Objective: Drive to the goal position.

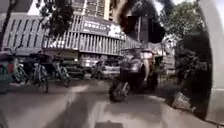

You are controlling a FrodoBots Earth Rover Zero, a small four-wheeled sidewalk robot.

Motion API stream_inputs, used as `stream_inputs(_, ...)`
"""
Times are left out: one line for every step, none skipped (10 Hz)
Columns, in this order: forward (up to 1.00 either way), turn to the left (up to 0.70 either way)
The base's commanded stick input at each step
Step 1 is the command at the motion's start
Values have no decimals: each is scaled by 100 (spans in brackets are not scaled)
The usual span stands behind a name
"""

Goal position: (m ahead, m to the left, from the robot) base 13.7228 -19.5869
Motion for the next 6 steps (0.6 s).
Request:
stream_inputs(-34, 0)
stream_inputs(-8, 0)
stream_inputs(0, 0)
stream_inputs(0, 0)
stream_inputs(0, 0)
stream_inputs(0, 0)
